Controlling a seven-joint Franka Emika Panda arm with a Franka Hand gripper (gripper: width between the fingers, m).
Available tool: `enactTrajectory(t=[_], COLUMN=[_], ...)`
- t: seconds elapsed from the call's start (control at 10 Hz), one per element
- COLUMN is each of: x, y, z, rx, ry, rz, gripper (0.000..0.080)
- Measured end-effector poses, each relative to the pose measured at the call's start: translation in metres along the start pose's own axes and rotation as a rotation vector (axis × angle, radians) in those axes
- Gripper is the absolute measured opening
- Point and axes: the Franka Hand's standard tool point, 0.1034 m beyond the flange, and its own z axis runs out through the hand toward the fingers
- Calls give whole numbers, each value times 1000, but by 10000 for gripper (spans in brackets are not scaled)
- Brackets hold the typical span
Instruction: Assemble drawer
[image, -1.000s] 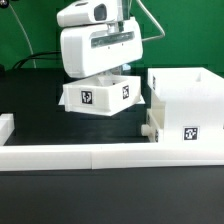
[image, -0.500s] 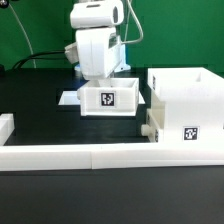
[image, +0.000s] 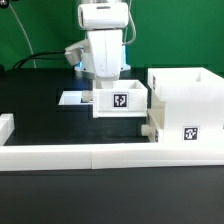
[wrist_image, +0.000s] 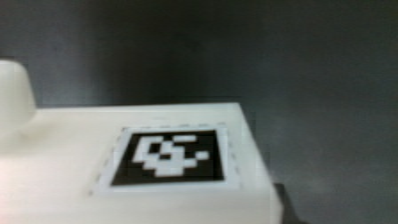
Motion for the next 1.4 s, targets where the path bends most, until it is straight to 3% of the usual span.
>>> enactTrajectory(t=[0.1,0.3,0.4,0.6,0.7,0.8,0.9,1.1,1.4], x=[0,-1,-1,-2,-7,-7,-8,-8,-6], y=[0,-5,-4,-1,-1,2,-3,-2,13], z=[0,2,2,-1,-2,-2,-1,0,4], rx=[1,44,42,68,113,108,133,134,128], ry=[0,-3,-3,-4,-1,-2,-2,-1,5], rz=[0,1,1,0,2,5,6,3,-5], gripper=[42,42,42,42,42,42,42,42,42])
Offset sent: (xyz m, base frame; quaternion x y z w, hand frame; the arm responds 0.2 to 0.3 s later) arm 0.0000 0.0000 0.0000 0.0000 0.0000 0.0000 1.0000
